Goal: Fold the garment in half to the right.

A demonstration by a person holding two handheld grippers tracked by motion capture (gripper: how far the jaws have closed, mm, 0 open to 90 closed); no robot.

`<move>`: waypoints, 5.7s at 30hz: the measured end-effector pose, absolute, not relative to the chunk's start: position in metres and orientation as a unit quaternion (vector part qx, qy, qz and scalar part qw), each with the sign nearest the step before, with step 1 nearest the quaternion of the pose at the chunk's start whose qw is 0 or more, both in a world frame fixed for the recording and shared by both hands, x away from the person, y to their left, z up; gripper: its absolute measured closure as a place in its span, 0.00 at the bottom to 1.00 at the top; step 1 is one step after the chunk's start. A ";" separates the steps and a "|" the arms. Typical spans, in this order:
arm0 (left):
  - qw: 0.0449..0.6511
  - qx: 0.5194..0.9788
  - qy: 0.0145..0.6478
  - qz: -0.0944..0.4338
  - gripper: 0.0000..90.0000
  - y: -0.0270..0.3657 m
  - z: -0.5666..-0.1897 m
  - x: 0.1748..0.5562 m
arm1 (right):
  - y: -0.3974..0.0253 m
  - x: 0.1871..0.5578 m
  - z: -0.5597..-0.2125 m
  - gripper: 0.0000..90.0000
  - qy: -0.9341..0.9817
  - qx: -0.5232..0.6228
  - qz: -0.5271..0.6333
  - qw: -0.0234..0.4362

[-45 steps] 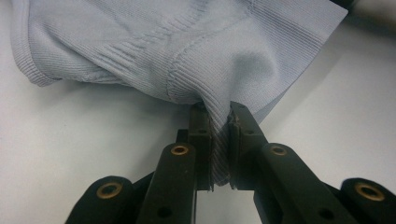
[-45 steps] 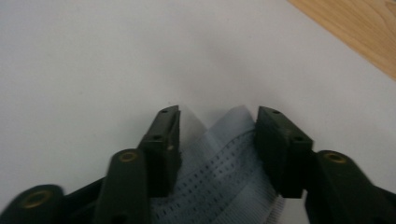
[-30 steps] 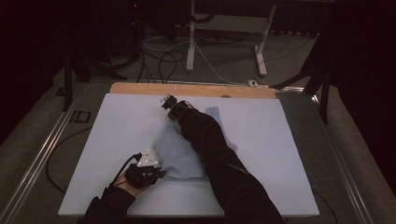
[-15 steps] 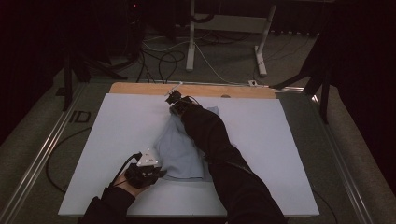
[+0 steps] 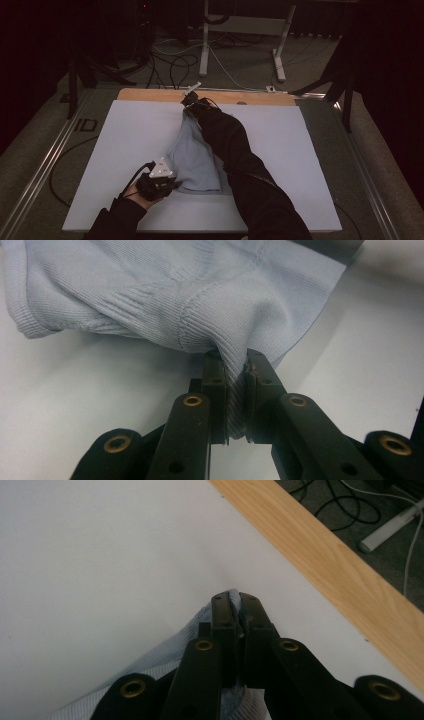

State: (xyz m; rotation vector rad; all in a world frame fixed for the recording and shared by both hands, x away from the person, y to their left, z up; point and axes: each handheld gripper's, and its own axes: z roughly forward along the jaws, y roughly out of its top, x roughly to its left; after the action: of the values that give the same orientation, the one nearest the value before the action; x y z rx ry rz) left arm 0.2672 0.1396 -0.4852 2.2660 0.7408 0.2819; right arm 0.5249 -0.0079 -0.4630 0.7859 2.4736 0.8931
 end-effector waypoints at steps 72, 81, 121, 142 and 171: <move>0.319 0.930 0.153 0.097 0.92 -0.008 -0.479 0.292 | -0.149 0.528 -0.461 0.97 0.843 0.342 0.372 0.183; 0.304 0.937 0.144 0.097 0.92 -0.024 -0.487 0.298 | -0.153 0.534 -0.471 0.96 0.844 0.342 0.378 0.166; 0.315 0.941 0.116 0.047 0.52 -0.058 -0.487 0.291 | -0.196 0.514 -0.462 0.12 0.819 0.384 0.405 0.135; 0.359 0.922 0.140 0.037 0.18 -0.011 -0.461 0.300 | -0.189 0.500 -0.451 0.11 0.822 0.365 0.419 0.128; 0.417 0.878 0.226 0.066 0.01 0.127 -0.483 0.303 | -0.184 0.482 -0.452 0.12 0.841 0.331 0.407 0.132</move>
State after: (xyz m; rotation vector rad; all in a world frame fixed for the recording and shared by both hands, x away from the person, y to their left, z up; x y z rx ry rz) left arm 0.3030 0.1266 -0.4834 2.2035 0.5683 0.1649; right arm 0.4820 -0.1843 -0.4520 0.9618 2.4401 1.1822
